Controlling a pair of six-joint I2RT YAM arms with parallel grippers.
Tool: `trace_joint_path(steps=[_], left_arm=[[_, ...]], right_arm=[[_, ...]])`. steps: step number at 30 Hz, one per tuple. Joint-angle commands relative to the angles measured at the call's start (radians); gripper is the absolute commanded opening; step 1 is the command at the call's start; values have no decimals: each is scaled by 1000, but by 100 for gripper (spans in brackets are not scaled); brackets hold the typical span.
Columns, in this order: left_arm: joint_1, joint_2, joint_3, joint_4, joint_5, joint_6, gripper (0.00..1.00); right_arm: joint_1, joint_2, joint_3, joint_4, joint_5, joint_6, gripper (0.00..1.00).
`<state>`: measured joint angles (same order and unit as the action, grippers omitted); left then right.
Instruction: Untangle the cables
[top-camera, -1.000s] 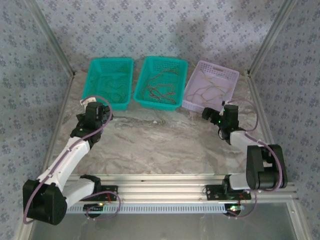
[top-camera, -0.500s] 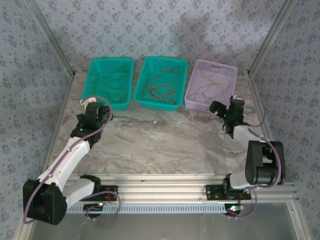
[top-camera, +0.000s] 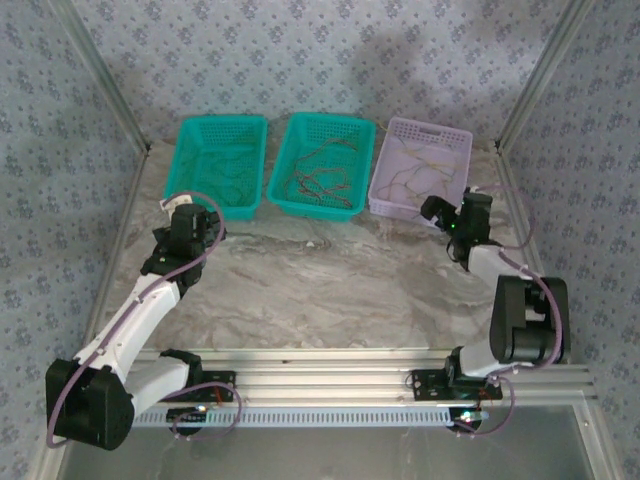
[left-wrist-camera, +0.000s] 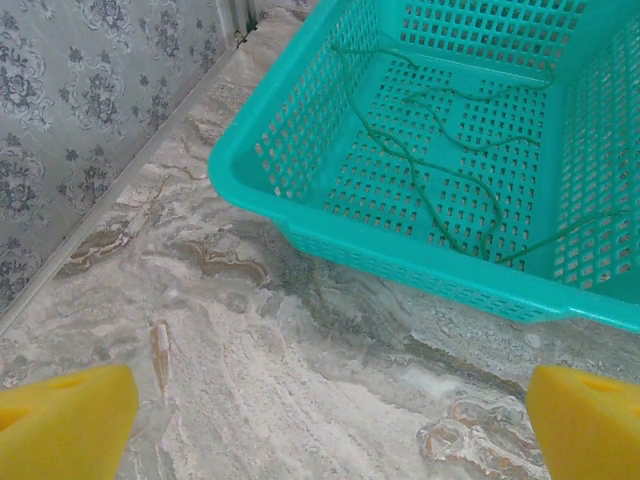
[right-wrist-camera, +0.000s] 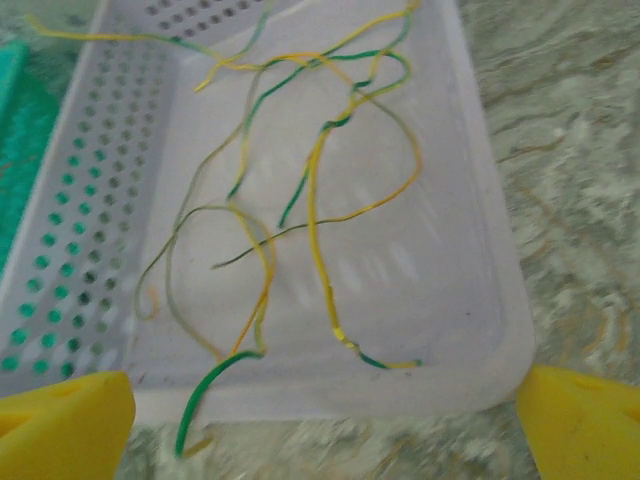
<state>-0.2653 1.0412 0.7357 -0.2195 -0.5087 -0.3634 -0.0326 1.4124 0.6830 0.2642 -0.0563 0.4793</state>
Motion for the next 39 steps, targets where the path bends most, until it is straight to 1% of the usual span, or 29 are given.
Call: trace_joint_path(steps=[1,3,4,7,9,12,14,17,19,25,30,35,39], left_arm=[[6,-14,-7,29,0,4,100],[6,-11,-6,29,2,4,100],[6,-9,-6,32,3,4,100],[6,-6,-3,32,3,4,100],[6,-6,-2,32,6,4,100],[6,-7,-4,29,3,6,100],[6,-9,-5,29,3,4,100],[6,-9,-6,29,3,4,100],[6,-9,-6,28,3,4,100],[6,-9,-6,32,-2,11,100],[6,-6,-6,34,-7,14,100],[6,-4,-5,32,-14,15,100],[6,-6,-7,35,-20,18,100]], right_arm=[[80,-153,-36,-4,110,-56,100],[142,-230,-50,-26,192,-101,100],[159,-249,-55,-34,198,-105,100],[166,-255,-56,-70,157,-88,100],[171,-241,-73,-55,142,-73,100],[173,-182,-80,-38,102,-42,100],[162,-132,-87,-16,72,-7,100],[119,-54,-99,43,1,71,100],[106,-12,-85,49,-22,83,100],[48,64,-40,52,-20,79,100],[42,78,20,20,66,0,100],[13,123,38,73,32,31,100],[15,128,22,107,61,35,100]])
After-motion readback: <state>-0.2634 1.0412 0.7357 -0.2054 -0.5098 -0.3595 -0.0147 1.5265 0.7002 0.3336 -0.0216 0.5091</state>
